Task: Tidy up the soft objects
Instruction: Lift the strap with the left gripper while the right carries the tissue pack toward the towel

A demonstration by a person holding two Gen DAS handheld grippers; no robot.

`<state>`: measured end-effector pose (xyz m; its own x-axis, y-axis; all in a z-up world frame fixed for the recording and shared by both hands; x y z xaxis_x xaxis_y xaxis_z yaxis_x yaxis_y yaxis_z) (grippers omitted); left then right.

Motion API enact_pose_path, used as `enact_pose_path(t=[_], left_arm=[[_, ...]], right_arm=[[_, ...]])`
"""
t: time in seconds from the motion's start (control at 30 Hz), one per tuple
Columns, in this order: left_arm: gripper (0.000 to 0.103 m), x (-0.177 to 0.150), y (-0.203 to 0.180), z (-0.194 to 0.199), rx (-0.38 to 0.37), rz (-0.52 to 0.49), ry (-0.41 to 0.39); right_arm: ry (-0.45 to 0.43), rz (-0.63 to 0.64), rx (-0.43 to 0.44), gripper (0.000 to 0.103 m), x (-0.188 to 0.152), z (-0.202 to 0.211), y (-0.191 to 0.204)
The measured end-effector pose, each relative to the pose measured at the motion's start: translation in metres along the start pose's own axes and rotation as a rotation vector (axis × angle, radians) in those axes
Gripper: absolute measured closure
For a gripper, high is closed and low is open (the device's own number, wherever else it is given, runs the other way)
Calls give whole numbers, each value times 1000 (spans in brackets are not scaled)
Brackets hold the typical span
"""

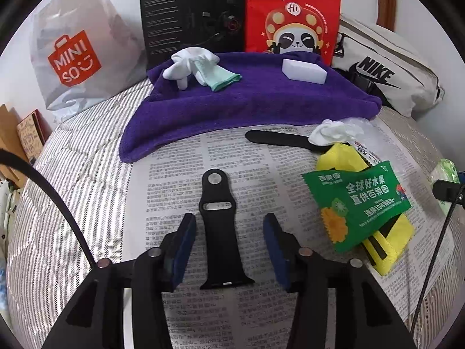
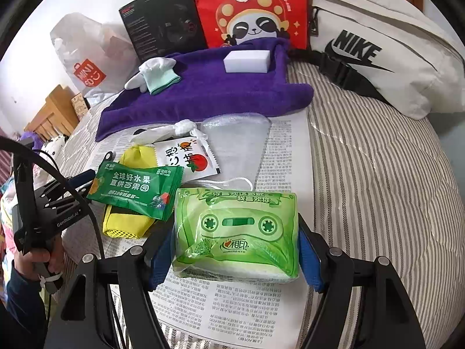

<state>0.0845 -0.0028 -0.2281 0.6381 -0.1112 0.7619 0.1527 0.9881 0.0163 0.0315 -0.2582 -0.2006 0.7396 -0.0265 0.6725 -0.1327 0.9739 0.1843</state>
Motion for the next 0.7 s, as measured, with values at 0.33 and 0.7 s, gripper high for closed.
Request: enact_pose_path(t=[0.33,0.7], left_arm=[[50,-1,-1,0,-18,11,1],[82,-3,4,5,9,37,-6]], right_arm=[[6,-101,-60,30,-13,1,-14],[-17,-92,-66,30,-5,13,-10]])
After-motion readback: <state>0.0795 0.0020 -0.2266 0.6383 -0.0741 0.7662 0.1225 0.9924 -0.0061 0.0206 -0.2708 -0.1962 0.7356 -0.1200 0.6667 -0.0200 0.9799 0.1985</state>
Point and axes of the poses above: each gripper's, at about its wrist camera, not at the fingertips, and z roughly against the way its jaws point, y to its left, x to its top, the point moved 7 cm from there along -z, roughly the way its jaws point, and after that the axes turned 10 degrees about -y, right-handed, at the moved point
